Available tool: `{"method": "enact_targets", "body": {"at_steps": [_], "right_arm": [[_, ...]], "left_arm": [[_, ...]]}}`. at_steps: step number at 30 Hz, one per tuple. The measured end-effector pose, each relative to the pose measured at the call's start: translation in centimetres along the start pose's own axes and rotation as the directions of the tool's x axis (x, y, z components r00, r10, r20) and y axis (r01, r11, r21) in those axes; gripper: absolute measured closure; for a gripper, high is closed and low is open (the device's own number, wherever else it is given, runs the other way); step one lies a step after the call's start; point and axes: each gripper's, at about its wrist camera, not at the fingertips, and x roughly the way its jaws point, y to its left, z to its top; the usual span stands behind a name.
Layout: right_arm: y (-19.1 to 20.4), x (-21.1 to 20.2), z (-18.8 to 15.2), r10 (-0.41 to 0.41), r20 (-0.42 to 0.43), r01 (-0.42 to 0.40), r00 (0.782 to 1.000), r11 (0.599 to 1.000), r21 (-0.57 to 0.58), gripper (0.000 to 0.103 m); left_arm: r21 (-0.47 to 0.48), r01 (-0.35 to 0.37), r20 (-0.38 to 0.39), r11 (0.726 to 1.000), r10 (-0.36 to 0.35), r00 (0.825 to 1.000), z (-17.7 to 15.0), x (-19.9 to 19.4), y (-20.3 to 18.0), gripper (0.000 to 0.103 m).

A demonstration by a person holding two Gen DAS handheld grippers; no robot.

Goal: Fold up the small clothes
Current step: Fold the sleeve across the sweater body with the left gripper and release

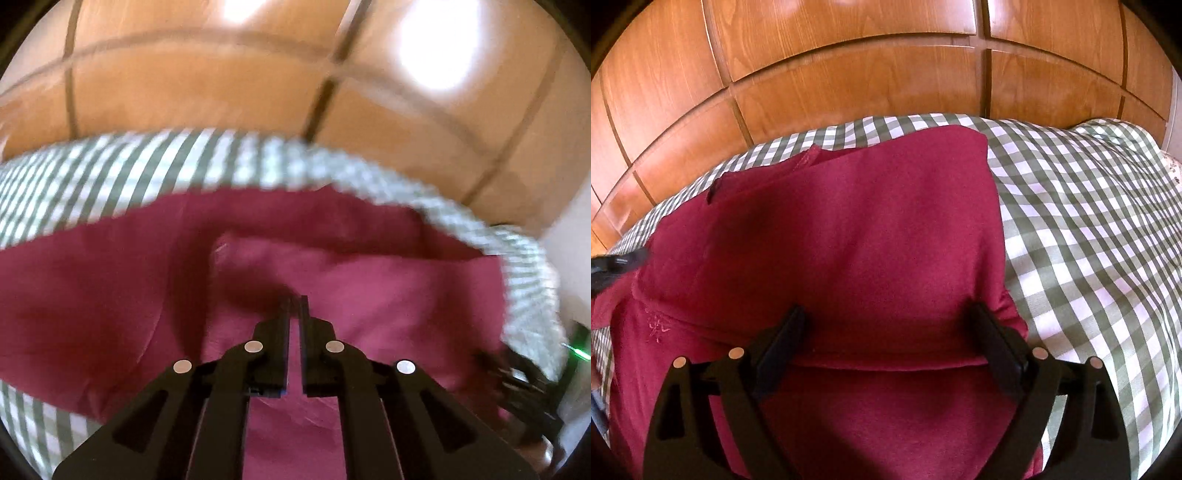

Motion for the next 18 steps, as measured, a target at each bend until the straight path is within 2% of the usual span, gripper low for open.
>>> {"method": "enact_targets", "body": {"at_steps": [1,3,6,7,8,9,10,11,16,18], "right_arm": [[0.0,0.0,0.0,0.001,0.002,-0.001,1.000,1.000,0.000,0.011],[-0.1,0.0,-0.1,0.002,0.005,-0.002,1.000,1.000,0.000,0.011],[-0.1,0.1,-0.1,0.002,0.007,-0.002,1.000,1.000,-0.002,0.010],[-0.1,0.1,-0.1,0.001,0.007,-0.001,1.000,1.000,-0.004,0.009],[0.0,0.1,-0.1,-0.002,0.007,0.002,1.000,1.000,-0.006,0.009],[0.1,0.1,-0.1,-0.005,0.006,0.005,1.000,1.000,-0.008,0.009],[0.1,0.1,-0.1,-0.009,0.006,0.009,1.000,1.000,-0.011,0.009],[0.3,0.2,-0.1,-0.016,0.004,0.016,1.000,1.000,-0.016,0.009],[1.1,-1.3,0.1,-0.055,0.011,0.055,0.998,0.998,-0.018,0.004],[1.7,-3.3,-0.6,-0.011,0.041,0.010,0.999,1.000,0.016,0.002]], "left_arm": [[-0.022,-0.022,-0.009,1.000,0.021,1.000,-0.2,0.7,0.6,0.101],[-0.073,0.010,0.025,0.997,-0.008,1.000,-0.4,0.7,2.3,0.101],[-0.107,0.014,0.032,0.994,-0.010,0.999,-1.1,-0.7,3.2,0.101],[-0.117,0.025,0.040,0.993,-0.020,0.999,-1.6,-1.8,3.7,0.100],[-0.122,0.029,0.046,0.992,-0.024,0.999,-1.9,-2.5,3.9,0.095],[-0.131,0.026,0.057,0.991,-0.019,0.998,-2.4,-3.6,4.5,0.066],[-0.156,0.028,0.087,0.987,-0.014,0.996,-3.3,-5.2,5.3,0.047],[-0.189,0.048,0.133,0.981,-0.023,0.991,-4.1,-6.8,6.4,0.033],[-0.310,0.038,0.174,0.950,0.017,0.985,-6.9,-12.6,13.1,0.033],[-0.363,-0.007,0.183,0.932,0.078,0.980,-7.9,-14.7,16.3,0.033]]}}
